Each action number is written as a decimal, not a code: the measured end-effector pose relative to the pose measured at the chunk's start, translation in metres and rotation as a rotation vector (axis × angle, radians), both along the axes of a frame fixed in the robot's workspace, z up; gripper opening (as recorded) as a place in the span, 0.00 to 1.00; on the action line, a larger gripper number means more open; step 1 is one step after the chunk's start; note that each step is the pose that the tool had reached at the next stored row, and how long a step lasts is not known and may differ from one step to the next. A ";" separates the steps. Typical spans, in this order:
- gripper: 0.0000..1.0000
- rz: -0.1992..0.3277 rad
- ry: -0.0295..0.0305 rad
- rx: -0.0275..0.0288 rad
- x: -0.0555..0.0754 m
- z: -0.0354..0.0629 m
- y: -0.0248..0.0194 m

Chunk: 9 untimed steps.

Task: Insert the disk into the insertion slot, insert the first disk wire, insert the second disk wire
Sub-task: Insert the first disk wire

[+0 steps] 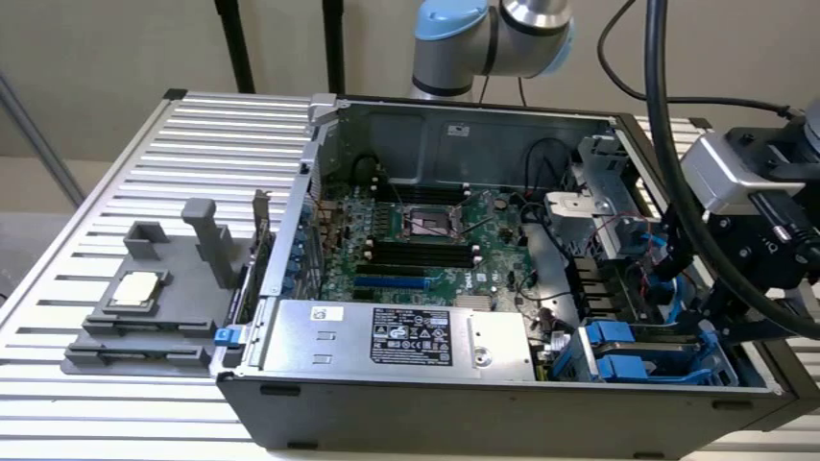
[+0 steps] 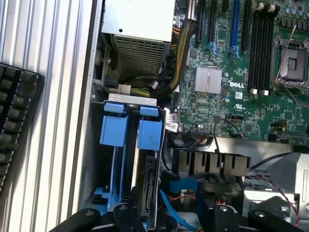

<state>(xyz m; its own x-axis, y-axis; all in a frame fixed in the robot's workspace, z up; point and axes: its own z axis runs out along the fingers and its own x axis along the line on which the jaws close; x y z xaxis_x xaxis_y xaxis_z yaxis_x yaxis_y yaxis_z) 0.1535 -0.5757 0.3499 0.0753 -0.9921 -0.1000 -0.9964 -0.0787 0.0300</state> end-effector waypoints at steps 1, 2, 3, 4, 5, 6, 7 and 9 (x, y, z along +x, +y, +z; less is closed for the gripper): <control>0.56 0.001 0.0000 0.0001 -0.002 0.0000 -0.0014; 0.56 0.001 0.0000 0.0002 -0.002 0.0000 -0.0033; 0.56 0.001 0.0000 0.0010 -0.002 -0.0001 -0.0053; 0.56 0.001 0.0000 0.0023 -0.002 0.0000 -0.0076; 0.56 0.001 0.0001 0.0048 -0.002 -0.0001 -0.0096; 0.56 0.001 0.0002 0.0081 -0.001 0.0000 -0.0114; 0.56 0.001 0.0003 0.0114 0.000 0.0000 -0.0128; 0.56 0.001 0.0007 0.0159 0.004 -0.0001 -0.0147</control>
<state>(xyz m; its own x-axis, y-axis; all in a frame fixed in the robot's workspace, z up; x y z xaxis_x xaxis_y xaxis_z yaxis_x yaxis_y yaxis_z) 0.1573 -0.5904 0.3498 0.0762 -0.9903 -0.1158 -0.9964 -0.0801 0.0294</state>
